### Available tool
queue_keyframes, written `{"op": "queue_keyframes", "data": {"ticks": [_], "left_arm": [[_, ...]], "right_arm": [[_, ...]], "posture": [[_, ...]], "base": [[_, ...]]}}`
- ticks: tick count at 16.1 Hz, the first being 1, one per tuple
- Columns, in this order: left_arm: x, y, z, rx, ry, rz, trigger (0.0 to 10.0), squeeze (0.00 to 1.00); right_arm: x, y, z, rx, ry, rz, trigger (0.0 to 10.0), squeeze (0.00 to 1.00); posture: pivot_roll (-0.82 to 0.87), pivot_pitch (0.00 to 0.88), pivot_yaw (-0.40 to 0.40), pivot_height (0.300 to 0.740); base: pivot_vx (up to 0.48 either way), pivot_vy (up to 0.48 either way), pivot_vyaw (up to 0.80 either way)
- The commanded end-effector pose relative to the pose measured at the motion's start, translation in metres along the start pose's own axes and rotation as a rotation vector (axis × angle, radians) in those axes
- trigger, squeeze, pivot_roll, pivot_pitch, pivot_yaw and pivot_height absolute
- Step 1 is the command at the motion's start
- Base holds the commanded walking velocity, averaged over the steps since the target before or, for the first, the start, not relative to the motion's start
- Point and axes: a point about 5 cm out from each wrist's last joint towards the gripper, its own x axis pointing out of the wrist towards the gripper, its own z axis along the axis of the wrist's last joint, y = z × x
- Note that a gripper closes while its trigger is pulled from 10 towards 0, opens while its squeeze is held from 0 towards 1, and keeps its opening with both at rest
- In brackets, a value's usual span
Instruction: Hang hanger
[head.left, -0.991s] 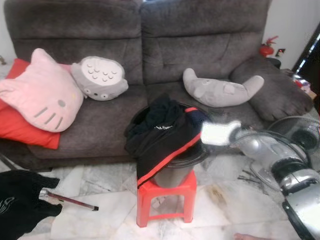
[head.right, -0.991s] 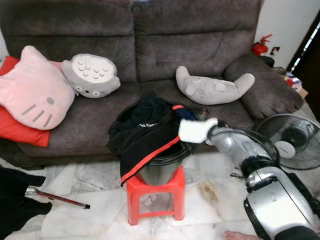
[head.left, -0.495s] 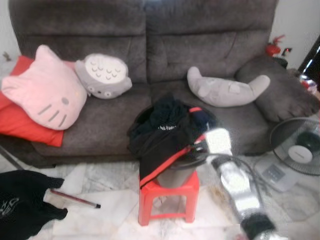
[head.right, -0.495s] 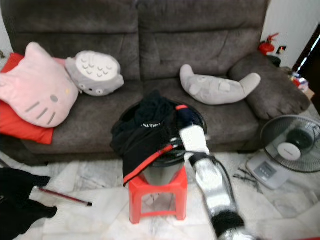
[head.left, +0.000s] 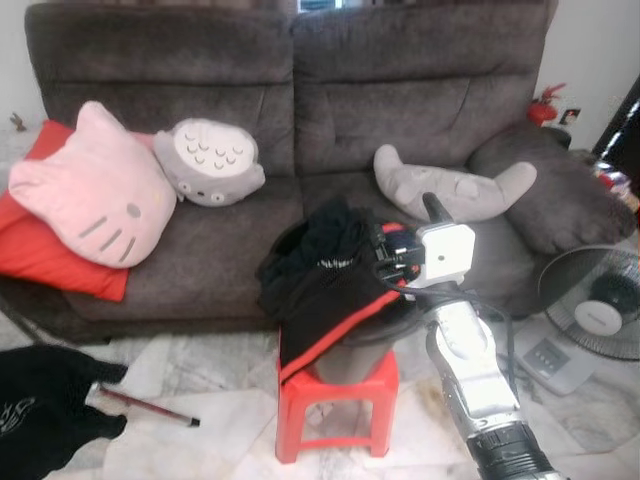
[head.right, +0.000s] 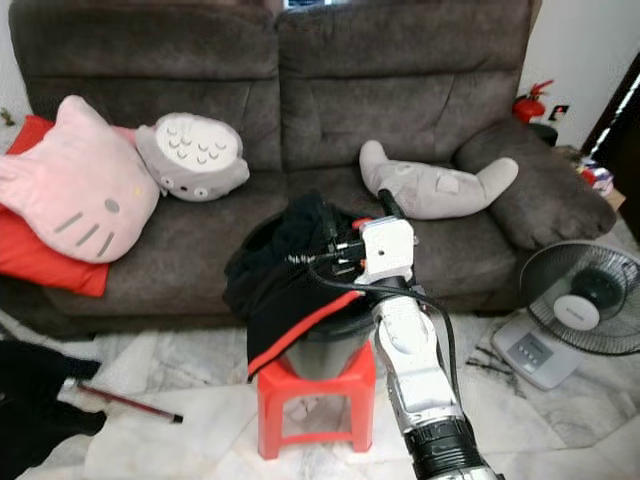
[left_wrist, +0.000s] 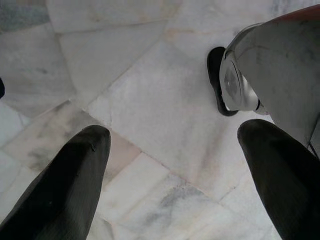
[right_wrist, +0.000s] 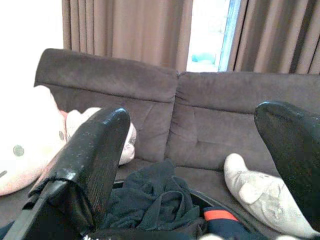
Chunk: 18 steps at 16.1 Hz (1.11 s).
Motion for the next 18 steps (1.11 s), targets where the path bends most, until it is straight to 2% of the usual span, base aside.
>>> {"op": "queue_keyframes", "data": {"ticks": [1, 3, 6, 12, 14, 15, 16, 17, 18], "left_arm": [[0.0, -0.007, -0.002, -0.001, 0.008, -0.027, 10.0, 0.0], [-0.001, -0.007, -0.002, 0.001, 0.007, -0.028, 10.0, 0.0], [0.0, -0.008, -0.002, 0.0, 0.003, -0.025, 10.0, 0.0], [0.0, -0.008, 0.0, 0.008, 0.001, -0.025, 10.0, 0.0], [0.0, -0.009, 0.0, 0.008, 0.003, -0.03, 10.0, 0.0], [0.0, -0.009, 0.0, 0.008, 0.003, -0.031, 10.0, 0.0], [0.0, -0.01, 0.0, 0.008, 0.005, -0.033, 10.0, 0.0], [0.0, -0.01, 0.0, 0.012, 0.008, -0.037, 10.0, 0.0], [0.001, -0.01, 0.0, 0.015, 0.01, -0.039, 10.0, 0.0]], "right_arm": [[0.0, 0.005, 0.003, -0.021, -0.008, 0.017, 10.0, 0.0], [0.0, 0.009, 0.005, 0.004, 0.003, 0.029, 10.0, 0.0], [-0.001, 0.014, 0.004, -0.019, 0.016, 0.072, 10.0, 0.0], [-0.003, 0.014, 0.005, -0.047, 0.033, 0.1, 10.0, 0.0], [-0.008, 0.011, 0.002, -0.114, 0.075, 0.158, 10.0, 0.0], [-0.012, 0.007, -0.004, -0.2, 0.128, 0.214, 10.0, 0.0], [-0.02, -0.003, -0.009, -0.37, 0.185, 0.315, 10.0, 0.0], [-0.032, -0.028, -0.014, -0.715, 0.259, 0.492, 10.0, 0.0], [-0.033, -0.038, -0.012, -0.828, 0.262, 0.518, 10.0, 0.0]], "posture": [[-0.12, 0.014, -0.003, 0.74], [-0.12, 0.009, -0.006, 0.74], [-0.12, 0.014, -0.01, 0.74], [-0.13, 0.029, -0.014, 0.74], [-0.13, 0.035, -0.015, 0.74], [-0.13, 0.035, -0.016, 0.74], [-0.14, 0.036, -0.016, 0.74], [-0.15, 0.04, -0.013, 0.74], [-0.16, 0.04, -0.011, 0.74]], "base": [[0.27, 0.0, 0.0], [0.272, 0.0, 0.0], [0.265, 0.0, 0.0], [0.0, 0.0, 0.0], [0.0, 0.0, 0.0], [0.0, 0.0, 0.0], [0.0, 0.0, 0.0], [0.0, 0.0, 0.0], [0.0, 0.0, 0.0]]}}
